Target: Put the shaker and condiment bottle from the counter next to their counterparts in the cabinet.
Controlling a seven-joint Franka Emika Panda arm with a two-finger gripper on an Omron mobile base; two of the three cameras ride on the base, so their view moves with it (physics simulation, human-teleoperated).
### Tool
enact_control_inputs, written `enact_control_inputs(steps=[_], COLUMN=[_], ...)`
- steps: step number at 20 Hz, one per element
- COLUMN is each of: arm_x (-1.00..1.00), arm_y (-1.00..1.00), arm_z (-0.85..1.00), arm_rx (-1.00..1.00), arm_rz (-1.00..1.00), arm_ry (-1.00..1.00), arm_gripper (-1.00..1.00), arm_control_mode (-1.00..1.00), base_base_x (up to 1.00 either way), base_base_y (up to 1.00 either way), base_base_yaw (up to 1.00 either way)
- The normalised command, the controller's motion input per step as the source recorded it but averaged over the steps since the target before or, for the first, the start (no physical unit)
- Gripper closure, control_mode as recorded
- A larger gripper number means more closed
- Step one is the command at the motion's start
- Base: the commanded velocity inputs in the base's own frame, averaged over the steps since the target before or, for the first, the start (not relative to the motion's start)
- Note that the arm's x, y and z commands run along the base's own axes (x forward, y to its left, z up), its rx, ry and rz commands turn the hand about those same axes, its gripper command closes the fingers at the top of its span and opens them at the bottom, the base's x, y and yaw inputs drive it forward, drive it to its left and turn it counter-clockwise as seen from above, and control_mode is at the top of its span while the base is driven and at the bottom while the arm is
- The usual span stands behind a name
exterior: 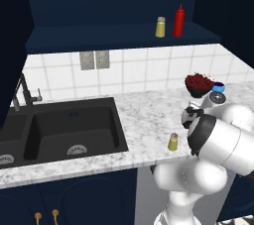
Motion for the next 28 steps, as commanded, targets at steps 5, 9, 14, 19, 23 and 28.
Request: enact_control_inputs(steps=[5,9,14,19,23,28], arm_x=[0.00,0.00,0.00,-0.03,-0.02,0.00], arm_y=[0.00,0.12,0.36,0.37,0.11,0.06], arm_z=[0.43,0.51,0.35,0.46,0.71,0.74], arm_rx=[0.06,0.05,-0.05,-0.07,0.01,0.00], arm_rz=[0.00,0.00,0.00,0.00,0.00,0.00], arm_ry=[-0.08,-0.08,-0.01,0.00,0.01,0.02], arm_gripper=[1.00,1.00,1.00,1.00,1.00,1.00], arm_control_mode=[-1.00,-1.00,-1.00,-1.00,-1.00,-1.00], base_base_x=[0.00,0.00,0.00,0.00,0.00,0.00], base_base_y=[0.00,0.00,0.00,0.00,0.00,0.00], base_base_yaw=[0.00,0.00,0.00,0.00,0.00,0.00])
